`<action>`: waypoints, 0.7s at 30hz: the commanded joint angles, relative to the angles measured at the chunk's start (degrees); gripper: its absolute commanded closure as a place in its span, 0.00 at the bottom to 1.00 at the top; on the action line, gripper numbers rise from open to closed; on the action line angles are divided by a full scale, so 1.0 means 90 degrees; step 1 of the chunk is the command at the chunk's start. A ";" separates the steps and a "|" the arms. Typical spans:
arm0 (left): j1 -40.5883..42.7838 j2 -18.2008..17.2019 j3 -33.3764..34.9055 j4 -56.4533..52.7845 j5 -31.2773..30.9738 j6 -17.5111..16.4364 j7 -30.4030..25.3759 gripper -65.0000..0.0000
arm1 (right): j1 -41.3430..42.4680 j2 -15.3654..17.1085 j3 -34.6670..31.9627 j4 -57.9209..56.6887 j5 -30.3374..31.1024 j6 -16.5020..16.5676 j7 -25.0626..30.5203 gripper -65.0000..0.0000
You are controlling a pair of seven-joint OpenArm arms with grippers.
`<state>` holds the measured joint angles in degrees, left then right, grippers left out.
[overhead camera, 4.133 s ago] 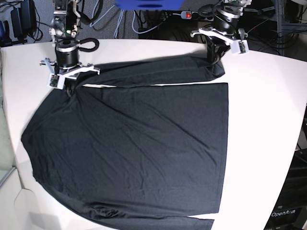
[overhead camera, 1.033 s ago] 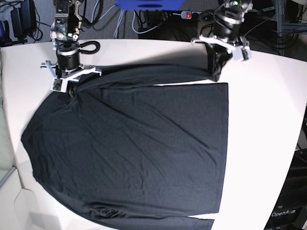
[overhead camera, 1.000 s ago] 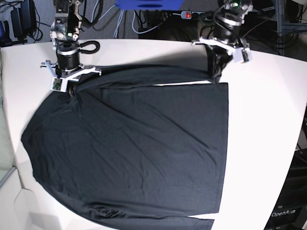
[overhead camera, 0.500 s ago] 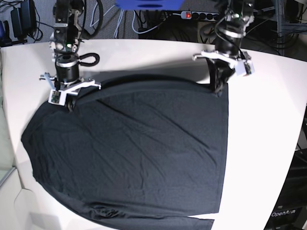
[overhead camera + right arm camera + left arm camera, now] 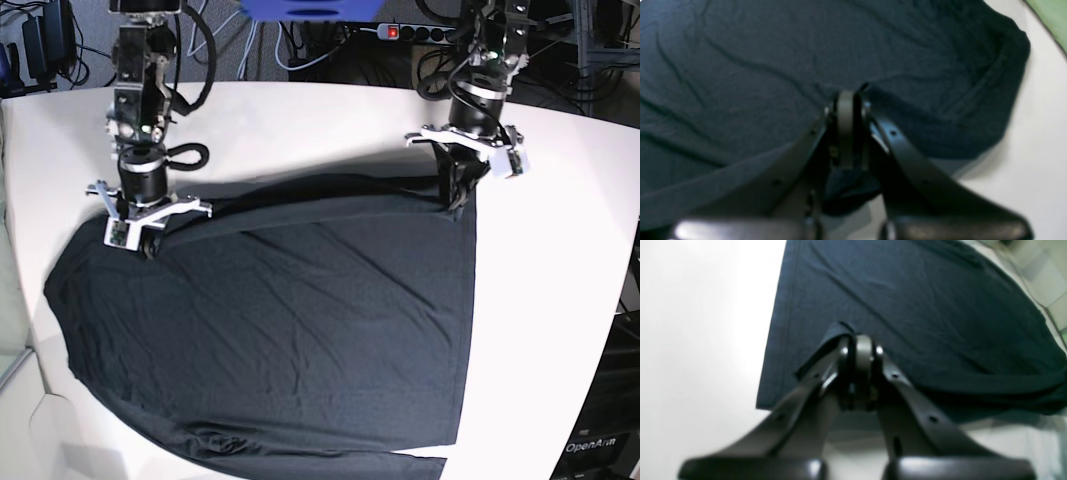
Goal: Fold the T-shirt properly
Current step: 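Lift the held shoulder edge with both grippers and pull it taut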
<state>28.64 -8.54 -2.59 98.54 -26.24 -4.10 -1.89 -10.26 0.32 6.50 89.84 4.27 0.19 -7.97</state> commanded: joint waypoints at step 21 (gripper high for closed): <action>-0.0413 -0.0004 -0.0489 -0.0502 -0.0030 -0.0048 -0.0186 1.00 | 0.0715 0.0194 -0.0014 -0.0473 -0.0030 0.0014 0.0187 1.00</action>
<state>25.06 -8.38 -7.01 93.12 -26.24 -4.12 -1.89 -4.64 1.76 6.31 84.64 4.27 0.21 -7.94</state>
